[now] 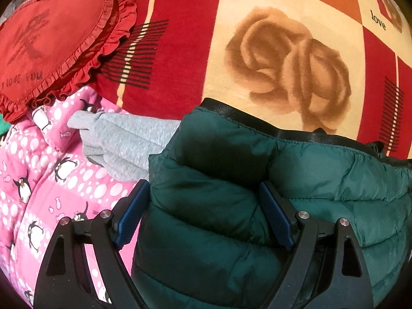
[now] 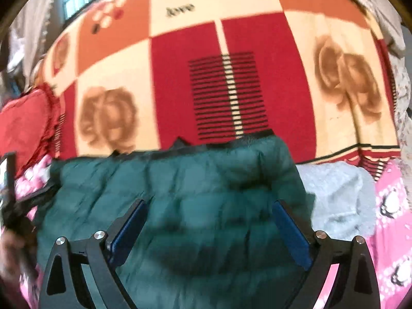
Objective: Fold large clothes
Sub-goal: 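Open both grippers and press the folded jacket flat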
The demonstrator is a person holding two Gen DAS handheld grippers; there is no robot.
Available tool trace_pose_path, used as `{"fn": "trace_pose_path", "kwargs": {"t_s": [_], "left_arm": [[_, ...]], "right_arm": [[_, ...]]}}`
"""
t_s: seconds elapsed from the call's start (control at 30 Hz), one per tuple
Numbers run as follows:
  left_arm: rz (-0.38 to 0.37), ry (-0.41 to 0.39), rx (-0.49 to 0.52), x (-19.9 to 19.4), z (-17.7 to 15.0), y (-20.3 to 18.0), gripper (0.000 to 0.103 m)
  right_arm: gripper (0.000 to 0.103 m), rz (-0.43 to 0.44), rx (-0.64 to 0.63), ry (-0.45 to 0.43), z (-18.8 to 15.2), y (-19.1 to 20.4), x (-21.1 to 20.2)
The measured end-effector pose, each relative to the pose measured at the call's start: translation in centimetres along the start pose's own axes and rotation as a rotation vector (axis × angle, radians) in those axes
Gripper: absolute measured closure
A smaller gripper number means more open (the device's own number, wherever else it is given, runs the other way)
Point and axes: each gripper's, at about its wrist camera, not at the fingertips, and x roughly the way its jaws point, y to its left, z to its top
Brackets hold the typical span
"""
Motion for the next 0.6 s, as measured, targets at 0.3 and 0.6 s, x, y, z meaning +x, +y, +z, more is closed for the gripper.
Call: {"fn": "trace_pose_path", "kwargs": {"t_s": [0.3, 0.6], "left_arm": [[0.045, -0.030, 0.018, -2.0, -0.8, -0.5, 0.017], [-0.013, -0.098, 0.038, -8.1, -4.0, 1.1, 0.017]], "right_arm": [[0.006, -0.067, -0.029, 0.124, -4.5, -0.1, 2.4], [0.006, -0.030, -0.043, 0.080, -5.1, 1.9, -2.3]]}}
